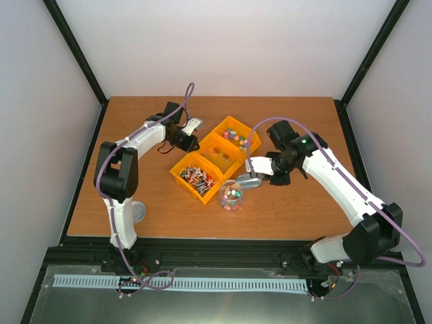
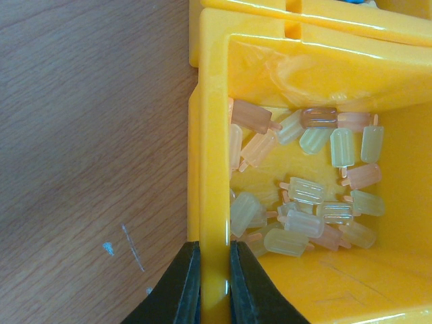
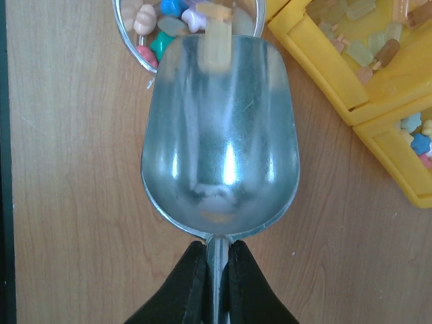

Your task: Pack the candies

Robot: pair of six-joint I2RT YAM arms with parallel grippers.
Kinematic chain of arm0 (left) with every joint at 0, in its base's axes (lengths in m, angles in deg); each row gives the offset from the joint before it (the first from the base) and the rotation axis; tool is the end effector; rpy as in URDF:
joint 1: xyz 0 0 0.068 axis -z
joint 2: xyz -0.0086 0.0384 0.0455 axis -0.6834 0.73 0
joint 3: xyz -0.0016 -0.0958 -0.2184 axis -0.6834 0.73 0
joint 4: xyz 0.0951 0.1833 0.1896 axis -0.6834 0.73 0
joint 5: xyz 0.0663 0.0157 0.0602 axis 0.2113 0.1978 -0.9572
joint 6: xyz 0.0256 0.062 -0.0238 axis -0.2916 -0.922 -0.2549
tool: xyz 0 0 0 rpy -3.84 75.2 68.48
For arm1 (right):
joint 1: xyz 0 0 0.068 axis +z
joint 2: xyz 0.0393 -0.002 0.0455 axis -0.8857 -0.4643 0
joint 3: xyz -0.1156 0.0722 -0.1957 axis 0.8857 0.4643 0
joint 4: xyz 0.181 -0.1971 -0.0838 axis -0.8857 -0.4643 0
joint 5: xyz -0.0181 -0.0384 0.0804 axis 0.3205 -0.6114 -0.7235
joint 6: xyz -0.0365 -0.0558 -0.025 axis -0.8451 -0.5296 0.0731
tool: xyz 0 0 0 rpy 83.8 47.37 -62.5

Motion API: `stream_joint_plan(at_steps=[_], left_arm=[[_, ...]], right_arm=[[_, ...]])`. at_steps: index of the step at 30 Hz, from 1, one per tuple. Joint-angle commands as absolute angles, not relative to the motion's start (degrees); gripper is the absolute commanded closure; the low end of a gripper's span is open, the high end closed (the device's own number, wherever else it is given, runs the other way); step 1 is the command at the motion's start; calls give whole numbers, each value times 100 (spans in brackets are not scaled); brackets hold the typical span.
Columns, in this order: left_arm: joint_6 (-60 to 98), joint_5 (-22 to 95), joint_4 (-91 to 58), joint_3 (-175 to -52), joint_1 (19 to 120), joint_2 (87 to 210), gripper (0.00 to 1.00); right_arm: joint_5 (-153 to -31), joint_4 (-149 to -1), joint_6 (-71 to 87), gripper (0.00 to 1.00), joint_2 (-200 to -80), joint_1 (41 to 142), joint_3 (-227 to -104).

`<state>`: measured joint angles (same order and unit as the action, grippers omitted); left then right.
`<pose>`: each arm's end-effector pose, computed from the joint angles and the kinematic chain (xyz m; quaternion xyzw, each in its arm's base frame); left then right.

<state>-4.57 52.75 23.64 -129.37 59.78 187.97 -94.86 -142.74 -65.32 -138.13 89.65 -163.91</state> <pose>0.4074 -0.1472 0.1374 0.2778 0.9147 -0.2159 0.1989 0.2473 0.1402 0.2488 -0.7278 0.6637 0.0407 0.1677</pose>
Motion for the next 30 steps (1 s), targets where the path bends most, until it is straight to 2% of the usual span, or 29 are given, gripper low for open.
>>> stream_joint_plan(at_steps=[1,8,14,23,30], left_arm=[[-508,5258,2445,-13041,5928,18991,99],[-526,5261,2445,-13017,5929,18986,99],[-474,5299,2403,-12938,5929,18911,99],[-234,5170,2262,-12839,5933,18753,99],[82,5046,1968,-12554,5950,18566,99]], right_arm=[[-9189,-14509,-6542,97,-13837,9046,-16544],[-9206,-14660,-6641,97,-13792,9054,-16768],[-9376,-14396,-6016,97,-13983,9036,-17253],[-9304,-14636,-4065,97,-15700,9045,-19096],[-9160,-15284,-3187,97,-16951,9179,-20219]])
